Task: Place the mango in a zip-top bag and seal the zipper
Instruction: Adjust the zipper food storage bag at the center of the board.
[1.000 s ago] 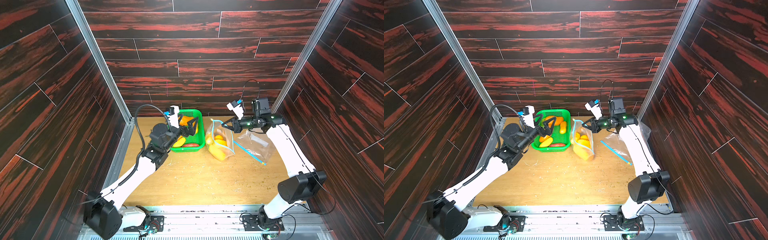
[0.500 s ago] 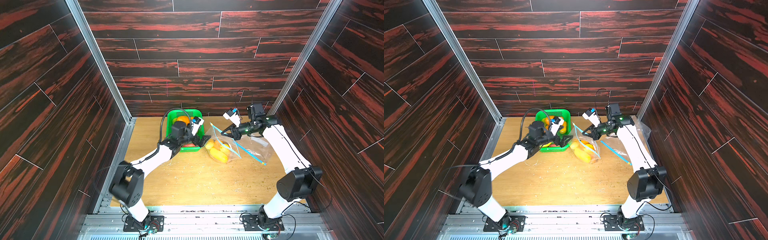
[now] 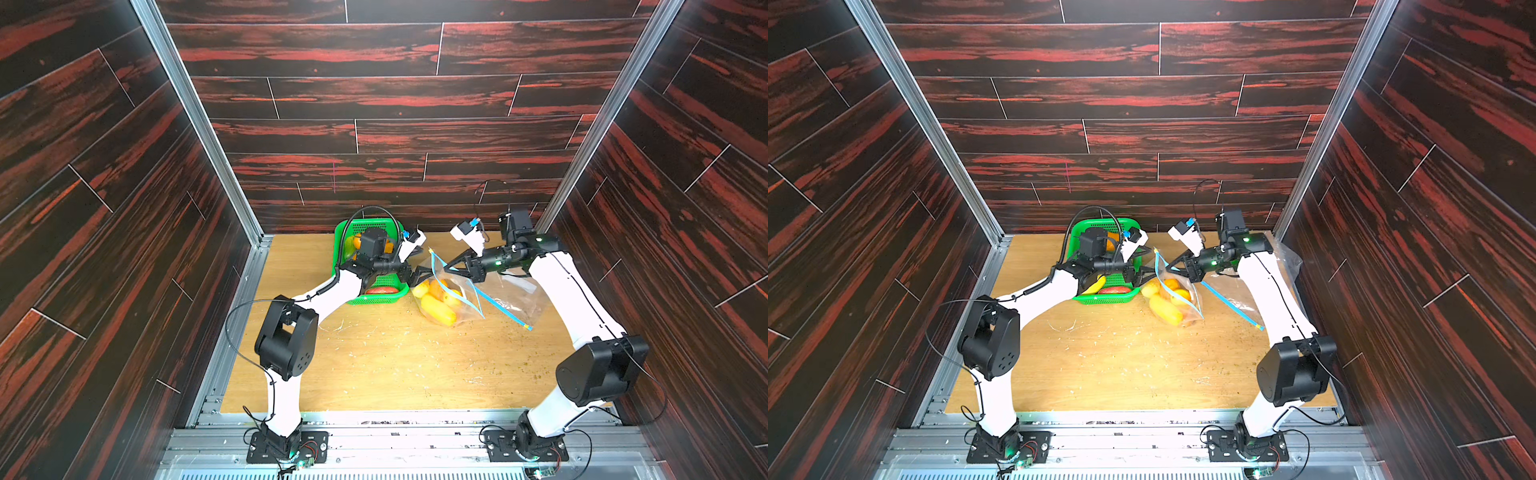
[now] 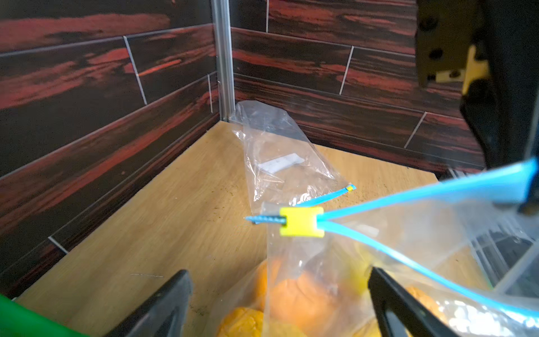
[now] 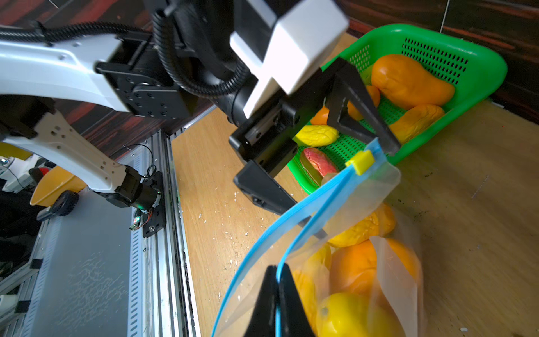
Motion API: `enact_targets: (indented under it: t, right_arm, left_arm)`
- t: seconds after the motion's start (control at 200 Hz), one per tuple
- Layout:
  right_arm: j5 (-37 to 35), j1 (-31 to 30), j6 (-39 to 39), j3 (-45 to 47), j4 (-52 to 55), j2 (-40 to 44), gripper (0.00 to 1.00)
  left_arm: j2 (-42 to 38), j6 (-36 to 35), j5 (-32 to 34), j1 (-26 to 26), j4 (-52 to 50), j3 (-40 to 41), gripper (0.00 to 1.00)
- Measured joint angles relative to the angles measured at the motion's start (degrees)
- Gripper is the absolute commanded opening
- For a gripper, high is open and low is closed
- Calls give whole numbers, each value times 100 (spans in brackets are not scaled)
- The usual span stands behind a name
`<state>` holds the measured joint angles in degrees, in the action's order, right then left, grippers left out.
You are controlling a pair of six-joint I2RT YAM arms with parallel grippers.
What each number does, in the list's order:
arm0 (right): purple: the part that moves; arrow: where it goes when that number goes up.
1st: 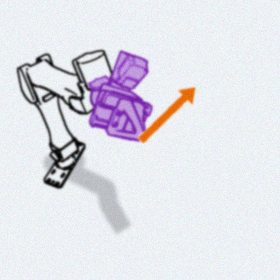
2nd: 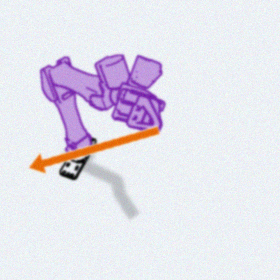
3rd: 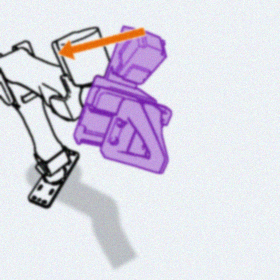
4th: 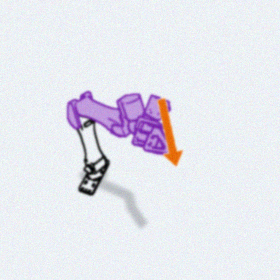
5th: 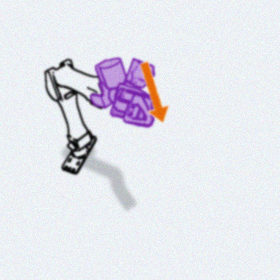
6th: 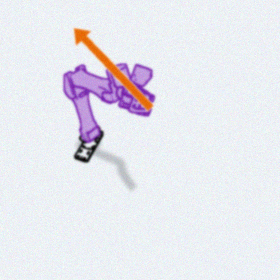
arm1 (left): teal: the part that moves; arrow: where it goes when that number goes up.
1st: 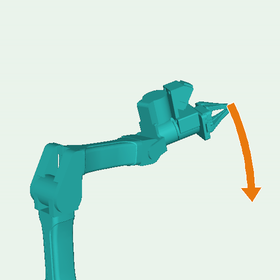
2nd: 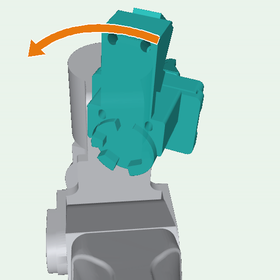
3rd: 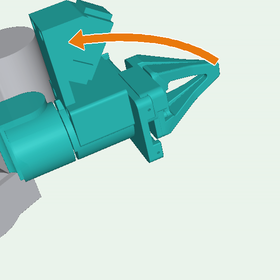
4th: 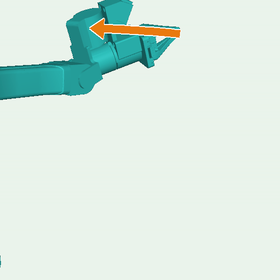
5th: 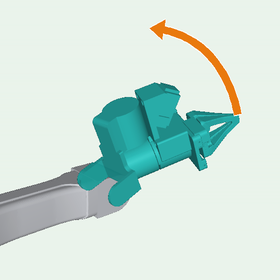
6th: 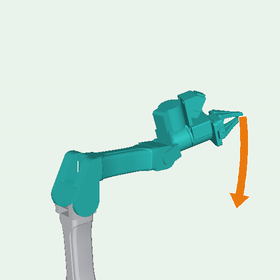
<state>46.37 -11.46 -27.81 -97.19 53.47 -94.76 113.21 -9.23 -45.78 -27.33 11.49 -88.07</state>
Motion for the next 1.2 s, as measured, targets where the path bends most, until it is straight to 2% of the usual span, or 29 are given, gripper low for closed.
enact_targets:
  t: [0.04, 0.125, 0.24, 0.301, 0.326, 0.401, 0.762, 0.947, 1.087, 1.202]
  right_arm:
    - [72, 28, -17, 11, -11, 37, 0]
    - [201, 55, -35, 20, -44, 129, 0]
    - [304, 57, -31, 20, -105, 197, 0]
    - [321, 68, -2, 22, -160, 199, 0]
    - [337, 72, 15, 31, -192, 197, 0]
    - [361, 109, 98, 44, -275, 197, 0]
    - [385, 184, 852, 44, -938, 195, 0]
    - [221, 184, 1388, -601, -1150, -297, 1]
    - [280, 162, 1681, -1314, -1220, -977, 5]
    - [-129, 146, 2006, -1816, -1161, -1408, 10]
  left_arm:
    - [13, -39, -74, 26, -72, -50, 74]
    - [33, -61, -205, 90, -212, -146, 50]
    - [33, -66, -363, 160, -302, -203, 25]
    - [33, 50, -409, 184, -271, -177, 7]
    - [28, 44, -437, 190, -219, -140, 4]
    - [-55, 195, -466, 199, 11, 103, 0]
    - [-575, 1342, -400, 199, 1250, 1078, 0]
    - [-997, 1823, 146, 72, 1810, 1687, 0]
    - [-1279, 1937, 660, -330, 1976, 1937, 0]
    - [-1427, 2074, 1239, -664, 2175, 2162, 0]
